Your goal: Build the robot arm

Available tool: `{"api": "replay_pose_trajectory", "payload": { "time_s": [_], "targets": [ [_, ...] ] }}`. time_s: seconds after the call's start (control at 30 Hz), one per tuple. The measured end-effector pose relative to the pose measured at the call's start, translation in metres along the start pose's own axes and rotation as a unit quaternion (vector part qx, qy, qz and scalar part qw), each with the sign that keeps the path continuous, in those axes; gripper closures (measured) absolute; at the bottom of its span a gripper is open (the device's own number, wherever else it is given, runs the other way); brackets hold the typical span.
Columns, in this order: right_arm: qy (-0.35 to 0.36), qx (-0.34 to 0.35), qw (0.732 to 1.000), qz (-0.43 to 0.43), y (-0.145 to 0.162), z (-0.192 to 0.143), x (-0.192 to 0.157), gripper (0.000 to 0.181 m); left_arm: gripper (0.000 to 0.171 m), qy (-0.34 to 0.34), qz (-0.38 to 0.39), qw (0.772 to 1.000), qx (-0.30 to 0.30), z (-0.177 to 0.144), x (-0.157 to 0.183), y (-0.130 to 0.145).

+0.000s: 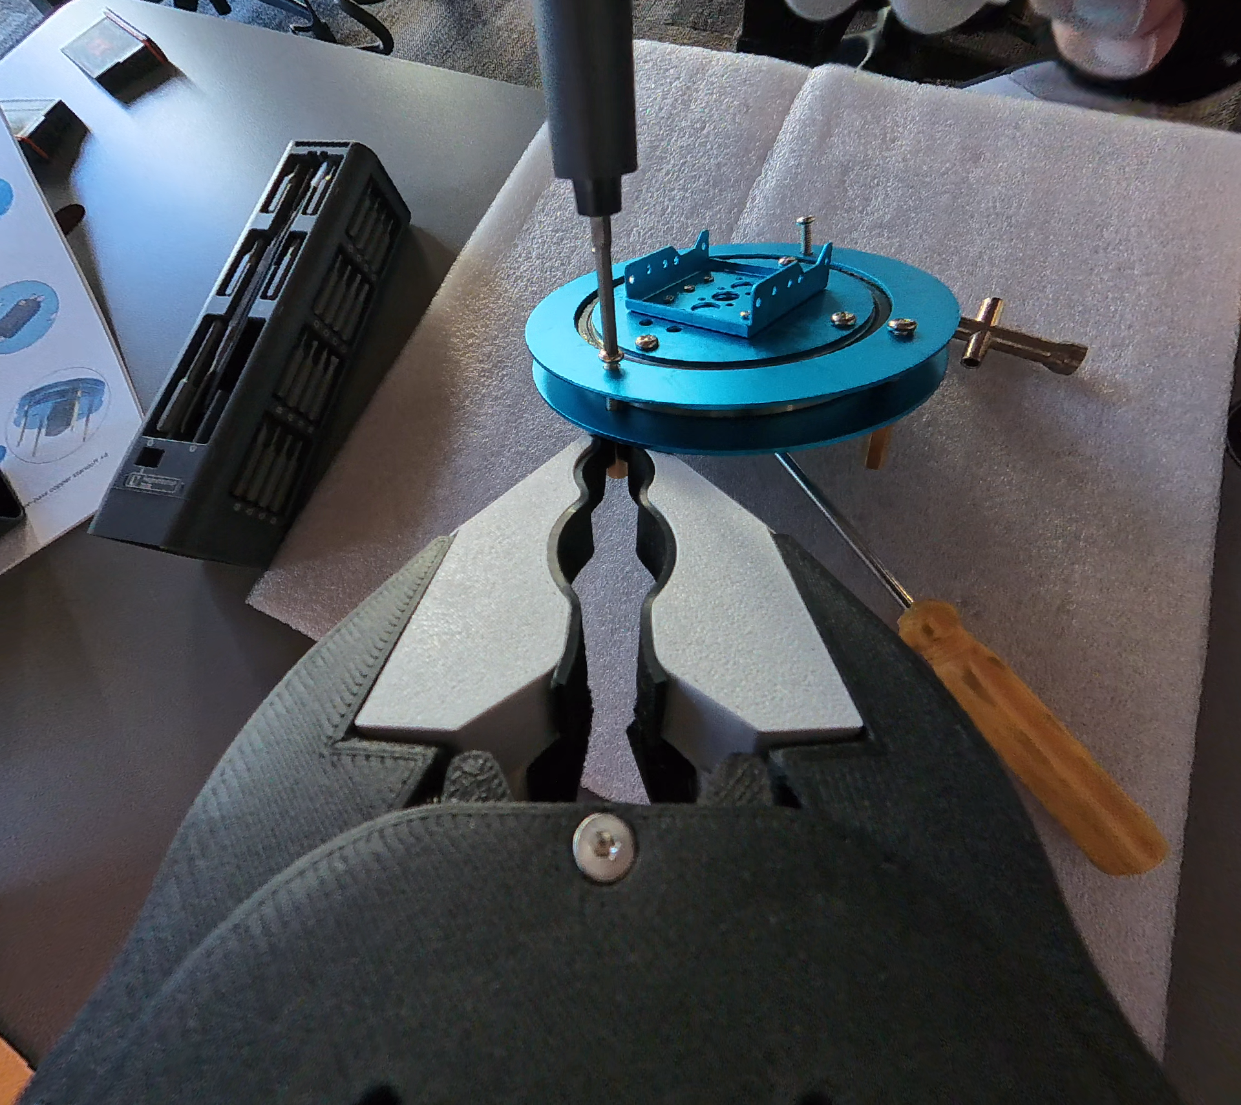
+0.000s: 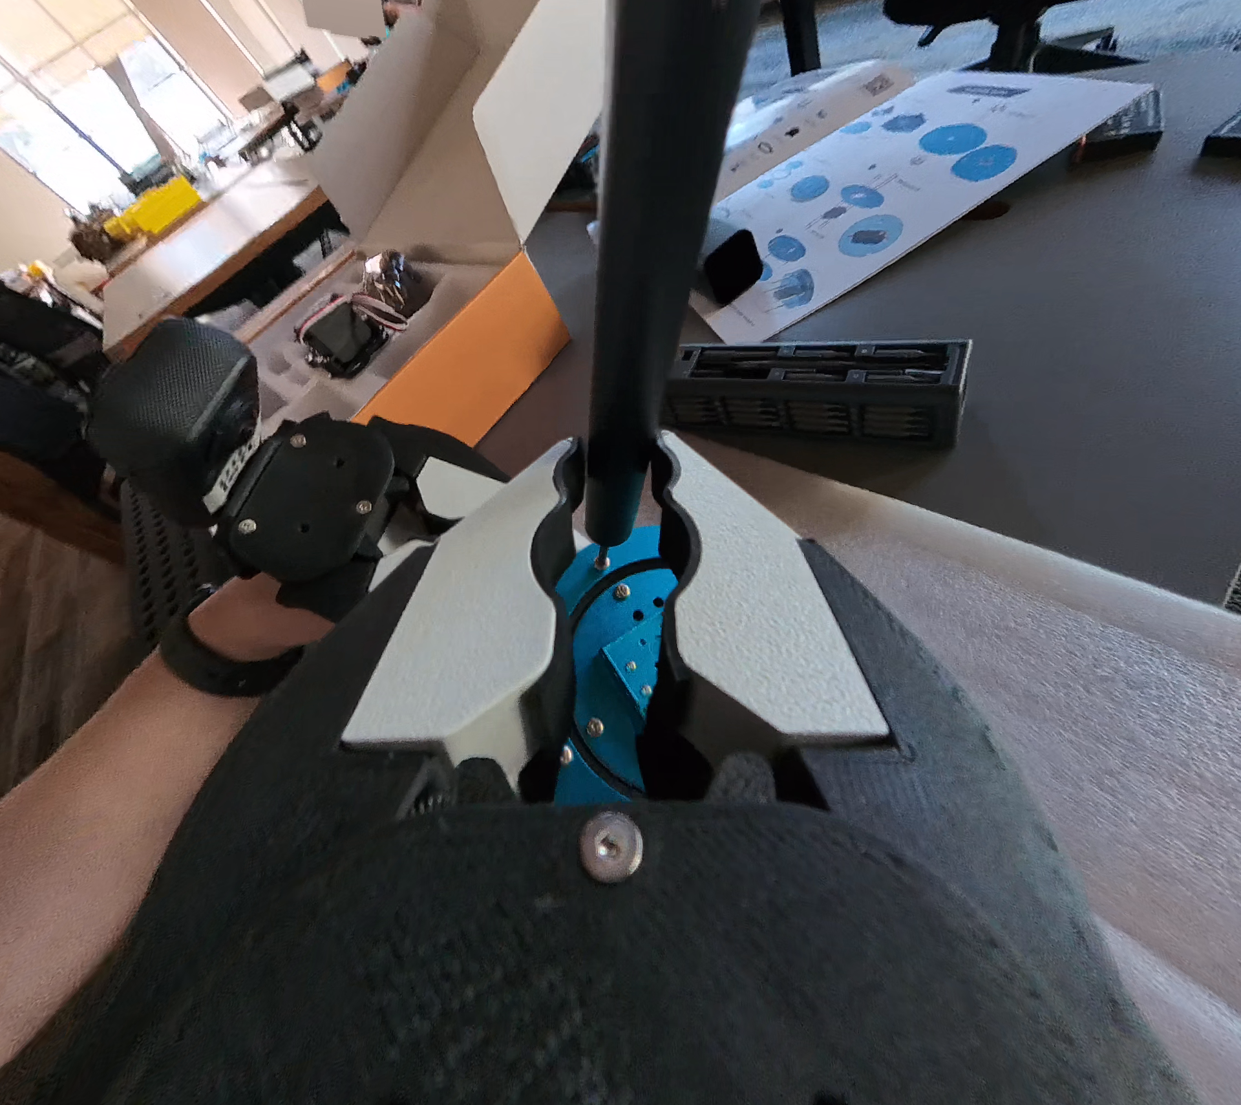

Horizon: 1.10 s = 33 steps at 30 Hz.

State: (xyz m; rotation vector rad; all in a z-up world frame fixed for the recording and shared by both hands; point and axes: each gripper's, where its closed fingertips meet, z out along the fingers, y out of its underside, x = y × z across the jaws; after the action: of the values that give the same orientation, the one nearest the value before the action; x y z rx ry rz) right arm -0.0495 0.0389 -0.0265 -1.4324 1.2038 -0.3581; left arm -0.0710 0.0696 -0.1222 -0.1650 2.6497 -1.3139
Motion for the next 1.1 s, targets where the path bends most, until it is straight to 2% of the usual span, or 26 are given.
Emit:
{"api": "replay_pose_trajectory", "payload": {
  "time_s": [0.13, 0.37, 0.53, 0.7, 0.87, 0.97, 1.1],
  "targets": [
    [0.008, -0.058, 0.998, -0.036, 0.006, -0.002, 0.003, 0.158, 0.167, 0.001, 0.000, 1.000, 0.000, 0.000, 0.000, 0.000],
    [-0.047, -0.132, 0.987, -0.078, 0.011, -0.008, -0.008, 0.153, 0.167, 0.001, -0.001, 1.000, -0.001, 0.000, 0.000, 0.001],
    [-0.077, -0.158, 0.976, -0.127, 0.016, -0.012, -0.009, 0.148, 0.167, 0.001, -0.001, 1.000, -0.002, 0.000, 0.000, 0.001],
    [-0.096, -0.187, 0.964, -0.160, 0.021, -0.017, -0.005, 0.150, 0.168, 0.002, -0.002, 1.000, -0.002, 0.000, 0.001, 0.001],
    [-0.089, -0.233, 0.942, -0.224, 0.028, -0.021, 0.002, 0.150, 0.167, 0.002, 0.000, 1.000, -0.002, 0.000, 0.001, 0.000],
    [-0.091, -0.252, 0.927, -0.263, 0.032, -0.022, 0.003, 0.159, 0.167, 0.002, 0.000, 1.000, -0.003, 0.000, 0.001, 0.000],
    [-0.105, -0.253, 0.923, -0.271, 0.030, -0.023, -0.001, 0.162, 0.167, 0.002, -0.001, 1.000, -0.002, 0.000, 0.001, 0.000]
  ]
}}
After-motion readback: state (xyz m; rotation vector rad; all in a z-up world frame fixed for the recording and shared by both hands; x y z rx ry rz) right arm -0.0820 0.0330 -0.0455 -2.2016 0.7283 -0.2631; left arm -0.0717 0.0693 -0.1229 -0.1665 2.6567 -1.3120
